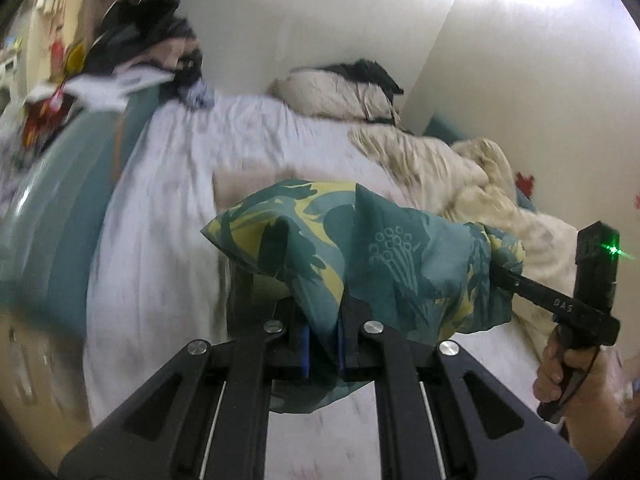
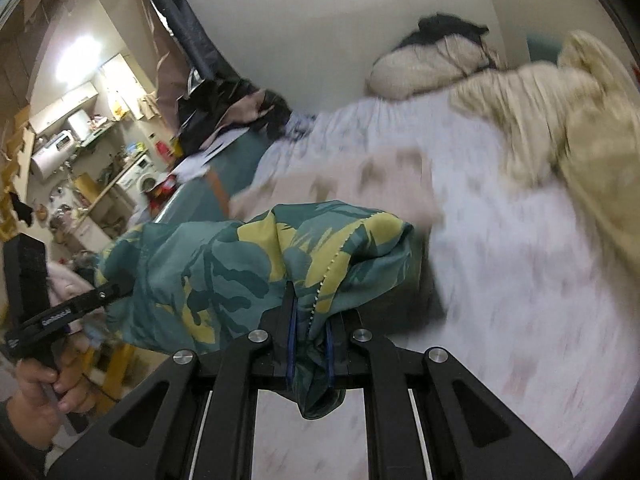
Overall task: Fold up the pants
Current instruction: 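Grasp the folded shorts with both grippers and lift them toward the clothes stack, then lower the shorts onto the dark clothes stack and open both grippers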
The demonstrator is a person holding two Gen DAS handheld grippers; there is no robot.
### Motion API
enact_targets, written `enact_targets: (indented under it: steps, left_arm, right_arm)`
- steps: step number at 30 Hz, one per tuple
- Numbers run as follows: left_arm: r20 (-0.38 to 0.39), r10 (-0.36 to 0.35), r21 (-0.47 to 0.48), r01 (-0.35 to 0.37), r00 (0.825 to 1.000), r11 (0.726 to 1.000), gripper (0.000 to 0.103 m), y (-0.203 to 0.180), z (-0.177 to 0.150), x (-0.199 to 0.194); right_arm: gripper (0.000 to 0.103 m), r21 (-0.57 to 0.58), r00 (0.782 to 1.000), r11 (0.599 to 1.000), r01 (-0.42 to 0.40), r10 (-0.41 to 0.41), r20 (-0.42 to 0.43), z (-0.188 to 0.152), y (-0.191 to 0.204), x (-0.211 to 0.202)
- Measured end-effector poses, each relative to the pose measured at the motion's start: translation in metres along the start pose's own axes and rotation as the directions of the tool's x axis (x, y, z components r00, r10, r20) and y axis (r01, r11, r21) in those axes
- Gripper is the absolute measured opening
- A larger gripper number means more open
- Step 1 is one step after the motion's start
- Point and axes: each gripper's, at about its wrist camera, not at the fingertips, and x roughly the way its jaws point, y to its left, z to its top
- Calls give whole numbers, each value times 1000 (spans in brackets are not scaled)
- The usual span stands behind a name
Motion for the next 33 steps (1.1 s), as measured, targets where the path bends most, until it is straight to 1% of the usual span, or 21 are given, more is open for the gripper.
enact_targets:
  steps: [3, 5, 6, 9, 11, 12, 13, 14, 15, 16, 17, 18, 19, 22, 23, 24, 26, 28, 30, 32, 33]
  left_arm:
    - [4, 28, -2, -28, 1000, 1000, 7, 8, 49, 50]
    - [13, 5, 5, -5, 1000, 1000, 7, 17, 61, 81]
    - [27, -13, 1, 12, 1000, 1000, 7, 22, 63, 94]
    - [-30, 72, 1, -72, 997, 997, 7, 37, 56, 153]
    - [-59, 78, -24, -79, 995, 997, 10, 47, 49, 175]
    - [-63, 87, -20, -88, 994, 996, 15, 50, 45, 182]
    - [-40, 110, -11, -110, 993, 994, 18, 55, 44, 186]
    - [-14, 136, -18, -136, 991, 991, 30, 58, 42, 185]
    - [9, 184, -32, -184, 983, 982, 44, 64, 42, 184]
    - [38, 252, -70, -249, 967, 966, 49, 72, 42, 180]
    - [56, 277, -104, -270, 959, 957, 54, 78, 42, 177]
    - [62, 289, -128, -279, 955, 952, 55, 84, 40, 175]
    - [52, 310, -143, -300, 949, 943, 55, 89, 39, 174]
    - [49, 351, -144, -341, 935, 929, 55, 97, 36, 165]
    - [51, 352, -145, -342, 935, 929, 55, 100, 36, 160]
    - [61, 337, -154, -325, 939, 933, 55, 101, 32, 152]
    - [84, 315, -172, -297, 945, 939, 59, 99, 22, 133]
    - [121, 311, -162, -290, 943, 943, 62, 93, 9, 117]
    - [152, 298, -125, -281, 942, 952, 62, 79, -6, 98]
    - [170, 289, -100, -275, 942, 956, 62, 62, -25, 75]
    - [180, 258, -92, -245, 949, 965, 62, 52, -37, 61]
  right_arm:
    - [11, -14, 1000, 1000, 25, -25, 6, 48, -12, 36]
    - [11, -31, 998, 997, 66, -66, -3, 74, -18, 71]
    - [11, -25, 997, 997, 72, -72, -10, 79, -21, 81]
    - [11, 20, 992, 993, 115, -114, -54, 86, -46, 126]
    - [12, 34, 986, 990, 138, -134, -99, 80, -59, 149]
    - [14, 13, 982, 988, 154, -152, -113, 77, -62, 157]
    - [20, -1, 981, 987, 160, -159, -112, 75, -63, 158]
    - [25, -12, 980, 985, 172, -173, -98, 73, -65, 159]
    - [42, -15, 975, 979, 202, -202, -90, 74, -69, 159]
    - [47, -14, 965, 967, 253, -253, -74, 73, -73, 157]
    - [47, -17, 956, 958, 287, -287, -61, 74, -78, 155]
    - [46, -22, 950, 952, 306, -306, -58, 73, -78, 153]
    - [46, -28, 935, 937, 349, -350, -55, 74, -81, 150]
    - [48, -35, 910, 911, 411, -412, -32, 75, -82, 137]
    - [48, -32, 904, 904, 426, -427, -30, 74, -82, 130]
    - [49, -23, 907, 908, 419, -420, -36, 72, -81, 123]
    - [49, -7, 924, 925, 381, -381, -42, 67, -75, 104]
    - [65, -13, 938, 938, 346, -346, -8, 56, -63, 82]
    - [73, -29, 949, 949, 314, -313, 30, 39, -45, 60]
    - [76, -44, 956, 956, 290, -287, 60, 15, -25, 35]
    - [80, -47, 956, 957, 286, -282, 75, 2, -16, 24]
